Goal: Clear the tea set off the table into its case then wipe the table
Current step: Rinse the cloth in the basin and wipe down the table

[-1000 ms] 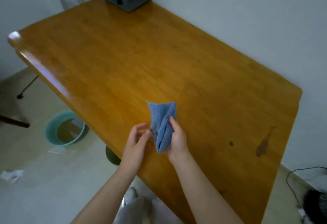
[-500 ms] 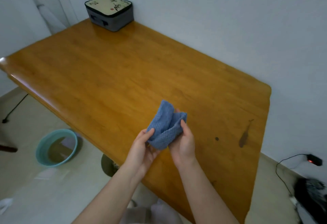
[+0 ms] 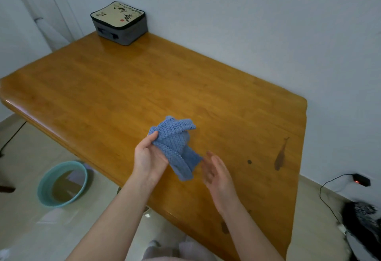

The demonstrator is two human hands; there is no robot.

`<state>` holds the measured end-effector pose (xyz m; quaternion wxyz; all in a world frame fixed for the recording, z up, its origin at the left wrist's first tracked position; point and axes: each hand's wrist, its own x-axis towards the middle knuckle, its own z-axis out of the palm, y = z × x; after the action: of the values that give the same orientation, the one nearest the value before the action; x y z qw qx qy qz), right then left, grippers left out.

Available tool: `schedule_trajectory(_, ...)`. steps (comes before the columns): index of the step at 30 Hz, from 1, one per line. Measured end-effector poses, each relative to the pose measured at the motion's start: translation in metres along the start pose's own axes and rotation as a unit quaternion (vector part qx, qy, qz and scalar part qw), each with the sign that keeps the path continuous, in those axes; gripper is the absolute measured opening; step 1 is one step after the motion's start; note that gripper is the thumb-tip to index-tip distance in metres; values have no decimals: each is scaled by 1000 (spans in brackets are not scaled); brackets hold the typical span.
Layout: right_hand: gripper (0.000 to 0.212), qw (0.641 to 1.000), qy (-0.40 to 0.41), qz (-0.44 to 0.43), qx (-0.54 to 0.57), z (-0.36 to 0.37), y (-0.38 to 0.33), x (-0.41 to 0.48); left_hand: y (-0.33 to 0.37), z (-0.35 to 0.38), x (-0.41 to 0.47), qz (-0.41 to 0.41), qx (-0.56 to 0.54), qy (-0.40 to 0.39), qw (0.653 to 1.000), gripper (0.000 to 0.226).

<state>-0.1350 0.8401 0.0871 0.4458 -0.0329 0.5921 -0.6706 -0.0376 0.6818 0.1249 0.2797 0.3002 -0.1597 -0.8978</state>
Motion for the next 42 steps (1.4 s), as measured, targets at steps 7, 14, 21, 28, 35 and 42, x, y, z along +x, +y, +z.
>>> schedule_trajectory(7,96,990,-72,-39,-111,23,-25,48,12,8,2,-44,127,-57,989,54)
schedule_trajectory(14,68,973,-223,59,5,21,-25,60,24,2,-1,-76,154,-86,981,73)
schedule_trajectory(21,71,968,-187,74,150,29,-14,55,27,-3,0,-70,240,-73,966,69)
schedule_trajectory(28,75,995,-11,-101,2,39,-36,49,29,-12,10,29,504,30,862,59)
schedule_trajectory(35,31,808,24,-259,-529,36,-54,47,39,-17,22,144,671,66,724,48)
schedule_trajectory(42,12,842,-56,-196,-499,25,-54,55,46,-8,24,151,786,35,599,18)
